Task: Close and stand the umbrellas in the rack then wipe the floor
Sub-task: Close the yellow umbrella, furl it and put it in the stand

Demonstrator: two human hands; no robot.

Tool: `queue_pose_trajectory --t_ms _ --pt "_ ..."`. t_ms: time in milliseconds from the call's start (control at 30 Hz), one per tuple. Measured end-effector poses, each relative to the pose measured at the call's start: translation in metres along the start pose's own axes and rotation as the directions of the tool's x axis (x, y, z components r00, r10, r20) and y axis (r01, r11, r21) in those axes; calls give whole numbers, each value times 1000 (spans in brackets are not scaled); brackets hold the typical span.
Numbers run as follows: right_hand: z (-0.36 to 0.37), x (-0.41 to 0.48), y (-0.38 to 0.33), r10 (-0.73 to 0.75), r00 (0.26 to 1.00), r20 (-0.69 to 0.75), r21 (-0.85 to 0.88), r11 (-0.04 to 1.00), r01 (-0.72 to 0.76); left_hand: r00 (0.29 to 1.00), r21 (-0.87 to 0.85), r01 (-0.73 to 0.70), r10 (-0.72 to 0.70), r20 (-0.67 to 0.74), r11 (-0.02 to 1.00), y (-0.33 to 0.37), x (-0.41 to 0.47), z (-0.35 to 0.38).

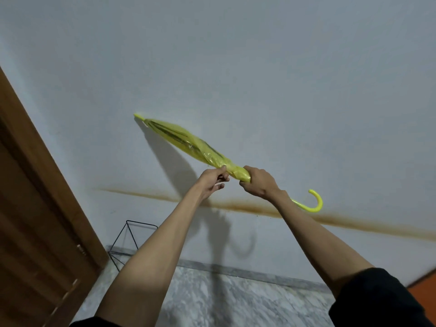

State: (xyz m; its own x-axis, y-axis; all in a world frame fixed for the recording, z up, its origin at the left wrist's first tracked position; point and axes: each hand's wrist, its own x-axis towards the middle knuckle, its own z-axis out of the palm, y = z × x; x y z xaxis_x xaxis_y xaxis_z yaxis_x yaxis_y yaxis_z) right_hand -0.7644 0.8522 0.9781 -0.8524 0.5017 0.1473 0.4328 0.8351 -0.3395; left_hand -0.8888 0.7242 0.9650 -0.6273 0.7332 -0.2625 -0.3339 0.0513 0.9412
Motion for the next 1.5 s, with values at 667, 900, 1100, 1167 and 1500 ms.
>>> queue_pose_trajectory --t_ms 667,900,1100,1167,1500 --pt "-39 29 4 60 798 600 465 785 -409 995 -123 79 -85 -46 989 11 -19 -1" --pt "-47 30 8 5 728 686 446 788 -425 997 -360 -63 44 -59 931 -13 -5 3" --pt "-54 20 -6 155 831 535 83 969 -233 972 -263 -139 80 -222 955 -20 0 15" --pt "-44 17 -19 171 884 436 -100 985 -141 957 -227 -158 93 -275 961 -22 4 21" --pt "7 10 -11 97 993 -67 -266 958 -112 985 -299 -83 32 -171 951 -10 8 16"
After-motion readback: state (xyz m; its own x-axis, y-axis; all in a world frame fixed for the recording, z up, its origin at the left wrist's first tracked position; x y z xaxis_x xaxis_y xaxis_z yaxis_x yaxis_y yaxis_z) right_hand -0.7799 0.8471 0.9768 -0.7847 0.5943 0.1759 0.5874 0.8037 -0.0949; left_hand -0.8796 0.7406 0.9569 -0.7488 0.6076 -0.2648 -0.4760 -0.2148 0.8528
